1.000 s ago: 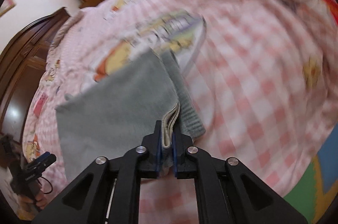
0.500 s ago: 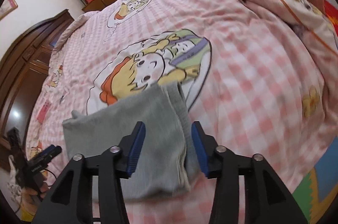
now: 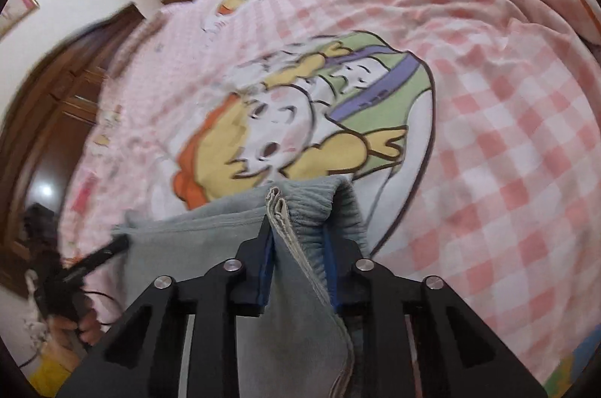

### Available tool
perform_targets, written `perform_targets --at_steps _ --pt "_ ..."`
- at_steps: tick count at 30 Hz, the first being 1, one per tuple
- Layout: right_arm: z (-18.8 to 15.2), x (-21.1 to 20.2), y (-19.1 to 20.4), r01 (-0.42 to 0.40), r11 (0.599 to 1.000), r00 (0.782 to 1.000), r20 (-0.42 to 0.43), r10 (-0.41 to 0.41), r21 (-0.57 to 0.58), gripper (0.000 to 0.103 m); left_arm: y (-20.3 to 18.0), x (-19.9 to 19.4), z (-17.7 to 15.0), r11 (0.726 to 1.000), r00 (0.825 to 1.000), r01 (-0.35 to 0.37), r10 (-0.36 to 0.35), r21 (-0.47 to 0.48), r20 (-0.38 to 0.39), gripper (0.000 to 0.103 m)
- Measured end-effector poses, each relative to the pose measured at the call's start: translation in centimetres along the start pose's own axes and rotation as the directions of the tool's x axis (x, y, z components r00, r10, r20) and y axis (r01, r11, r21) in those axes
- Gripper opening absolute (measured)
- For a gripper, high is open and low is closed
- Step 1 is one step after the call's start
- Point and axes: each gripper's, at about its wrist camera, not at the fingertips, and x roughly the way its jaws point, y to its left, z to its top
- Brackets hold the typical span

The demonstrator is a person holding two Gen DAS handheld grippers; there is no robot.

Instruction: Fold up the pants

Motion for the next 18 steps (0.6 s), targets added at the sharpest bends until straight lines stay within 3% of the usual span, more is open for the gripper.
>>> perform_targets --at_steps 1,2,4,7,9,11,13,18 --pt "0.0 -0.4 0.1 -0.005 1.0 1.0 0.022 0.005 -0.002 0.022 -0.4 -0.3 0.0 1.0 1.0 -0.021 0.021 0.015 0.023 0.02" --pt "-0.1 -0.9 0.3 -0.007 1.0 0.999 0.045 0.008 -0.009 0.022 -0.8 -0.7 0.2 0.999 0.999 -0.032 0.03 0.04 0.043 0.019" --pt "0.0 -1.1 1.1 0.034 0.998 0.996 0.079 -0.03 -0.051 0.022 -1.3 -0.6 0.4 0.995 0.996 -0.069 0.065 0.071 0.056 0.019" --pt "0.2 1.0 1.7 0.133 0.985 0.99 0.058 -0.128 -0.112 0.023 -1.6 1.1 0.6 0.986 0.992 -0.123 0.119 0.114 0.037 0.021" --pt "0.3 2.3 1.4 0.174 0.975 0.984 0.048 -0.169 -0.135 0.028 -1.7 2.0 0.4 0.973 0.986 -0.163 0.156 0.164 0.054 0.029" --pt "0.3 2.2 0.7 0.156 0.981 0.987 0.047 -0.152 -0.112 0.029 -1.8 1.9 0.1 0.957 0.976 -0.213 0.199 0.199 0.089 0.047" --pt "0.5 1.5 0.4 0.14 0.987 0.99 0.038 -0.137 -0.083 0.031 -1.3 1.4 0.0 0.954 0.972 -0.229 0.214 0.194 0.095 0.057" --pt "0.1 -1.2 -0.1 0.153 0.988 0.987 0.043 -0.152 -0.01 0.037 0.2 -0.7 -0.2 0.979 0.982 -0.182 0.175 0.092 0.074 0.059"
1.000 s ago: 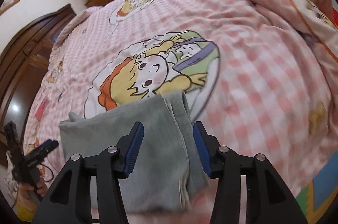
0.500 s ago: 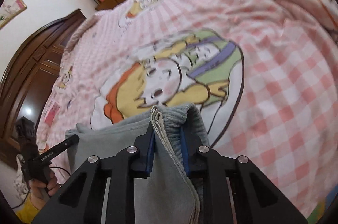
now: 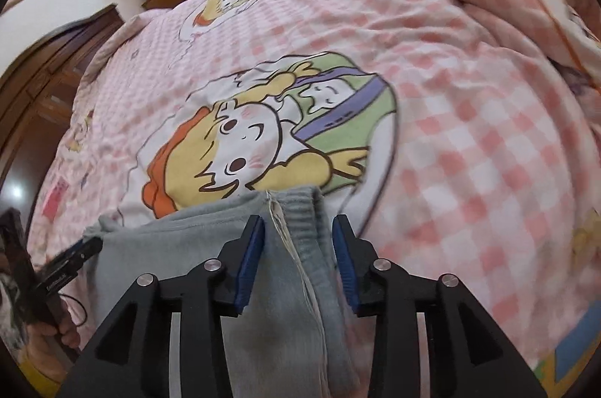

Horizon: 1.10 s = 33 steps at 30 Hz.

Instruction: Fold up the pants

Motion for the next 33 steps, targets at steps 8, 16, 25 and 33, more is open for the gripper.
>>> perform_targets --at_steps 8,16,25,33 --pt "-2.9 -4.6 1.2 -0.01 1.0 1.0 -0.015 0.01 -0.016 0.037 0.1 -3.0 -2.4 0.999 0.998 0.035 -0.036 -0.03 -0.05 0.059" --pt "-6.5 -6.2 3.1 -0.042 0.996 0.996 -0.079 0.035 -0.084 0.037 -1.1 -4.2 -5.6 0.992 0.983 0.098 -0.109 -0.076 -0.151 0.064" --pt "-8.5 -3.1 2.9 0.025 0.993 0.988 -0.146 -0.041 -0.113 0.037 -1.6 -3.6 -8.8 0.992 0.971 0.094 -0.11 -0.084 -0.213 0.065" --pt "-9.4 -4.6 4.7 0.11 0.978 0.983 -0.123 -0.133 -0.176 0.037 -1.4 -4.2 -9.6 0.992 0.97 0.095 -0.112 -0.088 -0.215 0.065"
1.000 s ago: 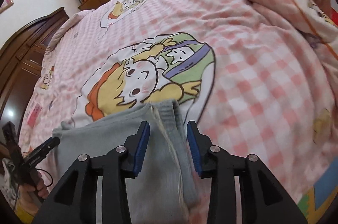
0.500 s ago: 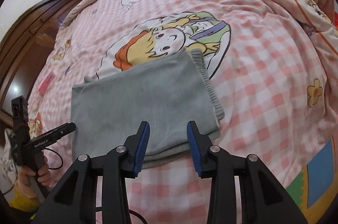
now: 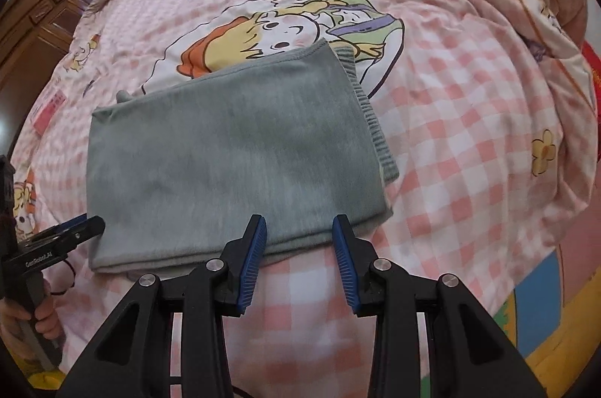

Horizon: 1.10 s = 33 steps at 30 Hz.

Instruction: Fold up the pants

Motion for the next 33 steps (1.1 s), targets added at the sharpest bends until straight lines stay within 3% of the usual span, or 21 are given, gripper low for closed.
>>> perform_targets --at_steps 7,18,28,33 --pt "-0.8 -1.6 1.3 -0.024 1.0 0.999 0.026 0.024 -0.018 0.037 -0.5 -0.1 -0.2 0.999 0.999 0.046 -0.046 0.011 -0.006 0.065" --pt "-1.1 -1.0 2.1 -0.066 0.998 0.998 0.012 0.066 -0.006 0.037 -1.0 0.7 -0.3 0.997 0.997 0.074 -0.073 0.035 -0.027 0.065" --pt "-1.3 -0.8 2.3 -0.076 0.997 0.997 0.012 0.076 -0.002 0.037 -0.2 1.9 -0.4 0.995 0.994 0.099 -0.099 -0.011 -0.05 0.065" --pt "-1.4 -0.9 2.3 -0.077 0.997 0.997 0.013 0.077 -0.002 0.037 -0.1 1.3 -0.7 0.994 0.994 0.11 -0.11 -0.01 -0.025 0.042"
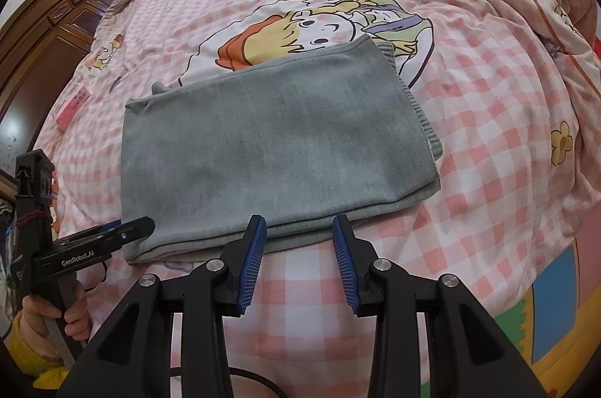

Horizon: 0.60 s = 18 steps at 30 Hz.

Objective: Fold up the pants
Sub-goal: 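Pinch the pants end with the left gripper and fold it toward the right gripper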

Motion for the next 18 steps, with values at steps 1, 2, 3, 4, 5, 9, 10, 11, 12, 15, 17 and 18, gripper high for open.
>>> perform_targets --at_steps 1,2,3,4,5,9,10,11,12,15,17,18 --pt "0.0 0.0 0.0 0.0 1.0 1.0 0.001 0.0 0.001 0.037 0.0 -0.1 0.0 1.0 1.0 0.005 -0.005 0.0 0.005 0.033" --pt "0.0 0.0 0.0 0.0 1.0 1.0 0.002 0.0 0.002 0.037 0.0 -0.4 0.0 1.0 1.0 0.009 -0.009 -0.002 0.013 0.028" --pt "0.0 -0.1 0.0 0.001 1.0 1.0 0.004 -0.001 0.004 0.037 0.1 -0.5 0.0 1.0 1.0 0.014 -0.014 -0.003 0.019 0.026" --pt "0.0 -0.1 -0.1 0.001 1.0 1.0 0.006 -0.001 0.007 0.037 0.1 -0.7 0.0 1.0 1.0 0.018 -0.018 -0.005 0.023 0.022" --pt "0.0 -0.2 -0.1 0.001 1.0 1.0 0.007 -0.001 0.009 0.037 0.1 -0.9 0.0 1.0 0.999 0.024 -0.024 -0.006 0.029 0.02" --pt "0.1 -0.5 -0.4 0.0 1.0 1.0 0.015 0.0 0.016 0.037 -0.1 -1.9 -0.1 0.999 0.998 0.038 -0.038 0.005 0.051 0.015" --pt "0.0 -0.6 -0.4 0.0 1.0 1.0 0.018 -0.001 0.018 0.037 -0.4 -2.1 0.0 0.999 0.998 0.038 -0.039 0.01 0.057 0.015" --pt "0.1 -0.7 -0.5 0.0 1.0 1.0 0.02 0.0 0.018 0.037 -0.7 -2.4 0.1 0.999 0.997 0.039 -0.04 0.017 0.065 0.015" --pt "0.1 -0.9 -0.6 -0.002 1.0 1.0 0.025 0.001 0.02 0.037 -1.0 -2.9 0.2 0.999 0.996 0.042 -0.044 0.03 0.073 0.014" --pt "0.1 -1.4 -0.7 -0.008 1.0 0.999 0.038 0.007 0.025 0.037 -1.9 -3.9 0.4 0.997 0.994 0.05 -0.056 0.059 0.089 0.014" --pt "0.1 -1.6 -0.8 -0.013 1.0 0.999 0.045 0.012 0.028 0.037 -2.6 -4.9 0.6 0.995 0.992 0.06 -0.068 0.082 0.106 0.014" --pt "0.0 -1.7 -0.9 -0.016 0.999 0.999 0.048 0.014 0.029 0.037 -3.0 -5.5 0.7 0.993 0.991 0.061 -0.072 0.096 0.116 0.014"
